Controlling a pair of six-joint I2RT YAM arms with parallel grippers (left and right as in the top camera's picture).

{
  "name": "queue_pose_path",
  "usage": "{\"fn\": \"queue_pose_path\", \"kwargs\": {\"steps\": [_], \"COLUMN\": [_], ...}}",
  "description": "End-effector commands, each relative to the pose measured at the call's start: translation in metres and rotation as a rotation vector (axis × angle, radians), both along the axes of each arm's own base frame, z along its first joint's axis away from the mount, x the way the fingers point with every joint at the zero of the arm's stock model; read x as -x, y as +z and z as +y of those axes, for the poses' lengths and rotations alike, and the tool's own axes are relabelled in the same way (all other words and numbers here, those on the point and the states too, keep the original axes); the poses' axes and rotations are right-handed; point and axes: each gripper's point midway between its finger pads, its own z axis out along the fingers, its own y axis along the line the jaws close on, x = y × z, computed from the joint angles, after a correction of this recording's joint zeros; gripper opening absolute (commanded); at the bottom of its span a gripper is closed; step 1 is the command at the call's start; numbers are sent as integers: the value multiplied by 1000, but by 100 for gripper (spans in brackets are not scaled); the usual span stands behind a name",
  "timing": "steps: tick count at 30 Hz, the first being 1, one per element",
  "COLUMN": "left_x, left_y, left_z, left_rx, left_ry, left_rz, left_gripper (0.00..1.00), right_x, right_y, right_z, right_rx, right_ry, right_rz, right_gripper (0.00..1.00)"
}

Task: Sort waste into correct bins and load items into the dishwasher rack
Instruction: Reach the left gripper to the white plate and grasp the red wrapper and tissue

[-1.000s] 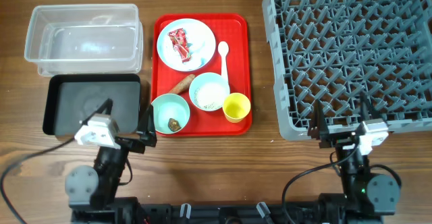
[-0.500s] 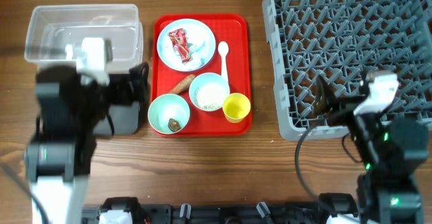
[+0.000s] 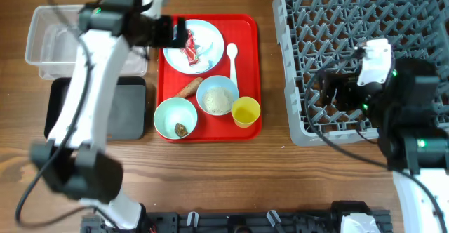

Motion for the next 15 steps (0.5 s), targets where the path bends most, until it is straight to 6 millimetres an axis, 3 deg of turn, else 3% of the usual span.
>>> {"fn": "queue_pose_path", "kwargs": {"steps": [1,9,15], "left_x": [-19,-55,-72], "left_y": [-20,-62,-103], "left_z": [-35,-51,-34], "left_rx": [36,37,-27], "left_ry": [-78,-93,62], "left_rz": [-2,-31,19], "left_gripper": [100,100,100], "right_x": [-6,-8,-9], "right_y": [-13,-41,-45], "right_z": [5,5,5], "right_rx": [-44,-61,-61], "right_ry": [-1,-19,-20], "right_rz": [75,191,202], "right_gripper": [100,100,100]}}
